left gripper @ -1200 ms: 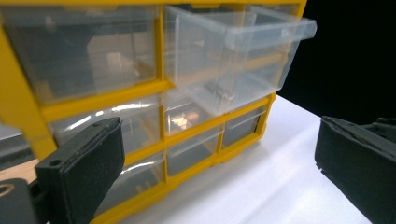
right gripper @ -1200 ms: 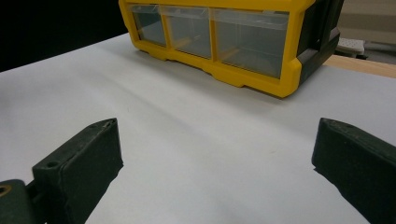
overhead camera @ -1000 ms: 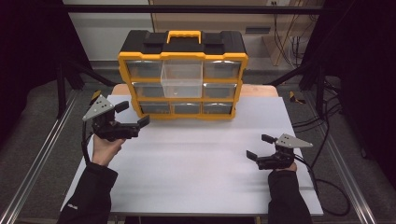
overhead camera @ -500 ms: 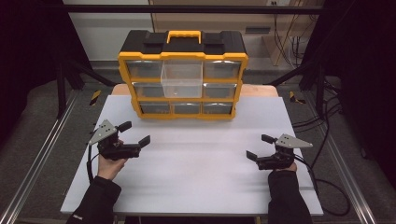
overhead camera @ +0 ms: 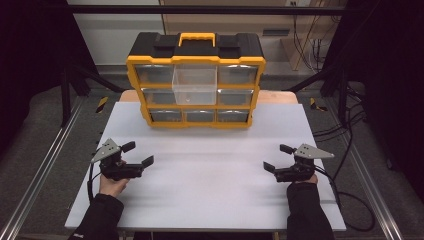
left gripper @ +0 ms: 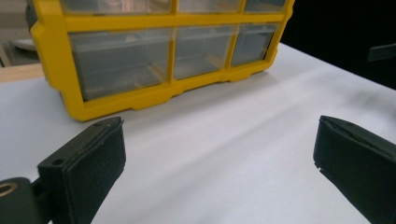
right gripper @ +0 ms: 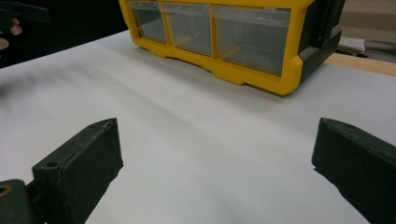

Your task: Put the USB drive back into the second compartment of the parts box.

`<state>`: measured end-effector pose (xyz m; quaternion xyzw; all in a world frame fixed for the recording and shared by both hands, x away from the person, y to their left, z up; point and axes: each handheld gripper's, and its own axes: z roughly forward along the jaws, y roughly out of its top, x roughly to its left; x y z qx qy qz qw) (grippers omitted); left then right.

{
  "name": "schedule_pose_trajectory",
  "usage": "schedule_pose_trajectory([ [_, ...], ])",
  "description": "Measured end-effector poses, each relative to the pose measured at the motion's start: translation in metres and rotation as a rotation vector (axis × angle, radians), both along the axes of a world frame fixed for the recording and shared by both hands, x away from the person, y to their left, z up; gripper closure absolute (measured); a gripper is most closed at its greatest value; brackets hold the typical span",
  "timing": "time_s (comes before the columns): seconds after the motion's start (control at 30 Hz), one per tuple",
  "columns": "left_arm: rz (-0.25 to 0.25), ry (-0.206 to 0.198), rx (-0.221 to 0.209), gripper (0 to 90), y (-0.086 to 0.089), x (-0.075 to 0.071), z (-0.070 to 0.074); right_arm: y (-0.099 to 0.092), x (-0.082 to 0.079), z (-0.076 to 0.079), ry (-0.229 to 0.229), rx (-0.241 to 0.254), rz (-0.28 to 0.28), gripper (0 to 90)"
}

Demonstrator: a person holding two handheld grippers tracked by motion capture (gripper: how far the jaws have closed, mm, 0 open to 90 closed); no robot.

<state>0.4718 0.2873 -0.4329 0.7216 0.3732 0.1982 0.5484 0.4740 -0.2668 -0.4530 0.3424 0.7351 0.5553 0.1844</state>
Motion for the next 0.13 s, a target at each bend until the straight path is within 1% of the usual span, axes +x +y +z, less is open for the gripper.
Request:
schedule_pose_trajectory([
  [0.13, 0.001, -0.003, 0.015, 2.2, -0.0018, 0.0000, 0.0001, 0.0004, 0.0003, -0.0004, -0.002, 0.001, 0.002, 2.1],
])
